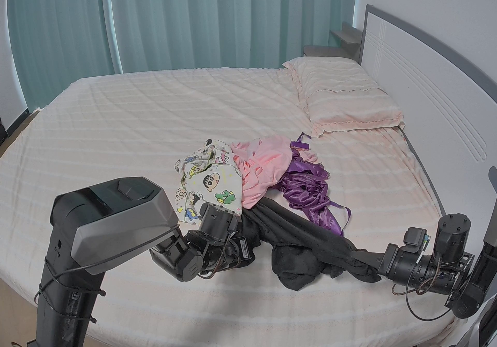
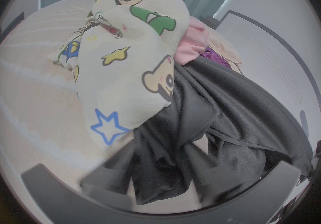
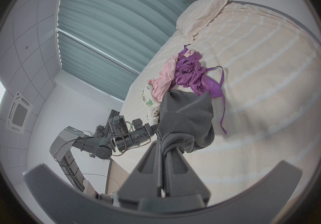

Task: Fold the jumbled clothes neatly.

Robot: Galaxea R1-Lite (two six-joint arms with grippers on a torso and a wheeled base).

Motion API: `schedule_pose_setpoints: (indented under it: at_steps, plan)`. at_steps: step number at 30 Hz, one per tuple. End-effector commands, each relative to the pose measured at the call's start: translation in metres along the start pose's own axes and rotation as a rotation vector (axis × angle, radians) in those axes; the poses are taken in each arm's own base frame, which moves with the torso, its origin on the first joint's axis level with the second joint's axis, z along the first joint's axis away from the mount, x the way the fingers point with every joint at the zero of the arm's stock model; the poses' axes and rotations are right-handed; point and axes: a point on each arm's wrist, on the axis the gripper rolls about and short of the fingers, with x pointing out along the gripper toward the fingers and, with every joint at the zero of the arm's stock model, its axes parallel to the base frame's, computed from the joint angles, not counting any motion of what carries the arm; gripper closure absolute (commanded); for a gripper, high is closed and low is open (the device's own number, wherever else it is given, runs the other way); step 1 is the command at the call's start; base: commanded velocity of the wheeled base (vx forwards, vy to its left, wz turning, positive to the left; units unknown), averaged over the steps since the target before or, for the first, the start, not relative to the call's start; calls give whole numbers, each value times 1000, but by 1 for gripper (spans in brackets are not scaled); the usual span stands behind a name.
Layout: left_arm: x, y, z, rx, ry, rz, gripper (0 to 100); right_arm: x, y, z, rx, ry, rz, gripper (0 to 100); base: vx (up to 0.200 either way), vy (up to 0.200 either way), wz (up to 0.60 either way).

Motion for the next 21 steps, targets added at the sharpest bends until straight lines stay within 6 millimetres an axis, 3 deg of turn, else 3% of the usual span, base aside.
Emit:
schedule_pose_setpoints:
  at_steps: [1, 2, 9, 11, 12, 14, 15, 16, 18, 21]
  plan:
    - [-22, -7, 10, -69, -25, -21, 100, -2, -2, -4, 6, 18, -15, 100, 0, 0, 0]
    - [-23, -7, 10, -73, -26, -22, 100, -2, -2, -4, 6, 18, -15, 100, 0, 0, 0]
    - [-116, -12, 24, -128, -85, -88, 100, -4, 1, -1, -2, -13, -2, 100, 0, 0, 0]
    - [-130, -13, 26, -129, -104, -104, 100, -5, 4, 0, -12, -23, 17, 100, 0, 0, 0]
    - [-156, -15, 31, -131, -145, -139, 100, -7, 13, 4, -37, -59, 75, 100, 0, 0, 0]
    - [-182, -16, 35, -132, -194, -178, 100, -7, 29, 10, -77, -100, 156, 100, 0, 0, 0]
    - [-182, -16, 35, -132, -194, -178, 100, -7, 29, 10, -77, -100, 156, 100, 0, 0, 0]
    - [-208, -19, 39, -135, -258, -238, 100, -11, 50, 21, -125, -167, 251, 100, 0, 0, 0]
    - [-221, -21, 42, -137, -294, -276, 100, -14, 62, 27, -147, -211, 307, 100, 0, 0, 0]
    - [-246, -29, 53, -137, -383, -369, 100, -29, 102, 56, -202, -365, 479, 100, 0, 0, 0]
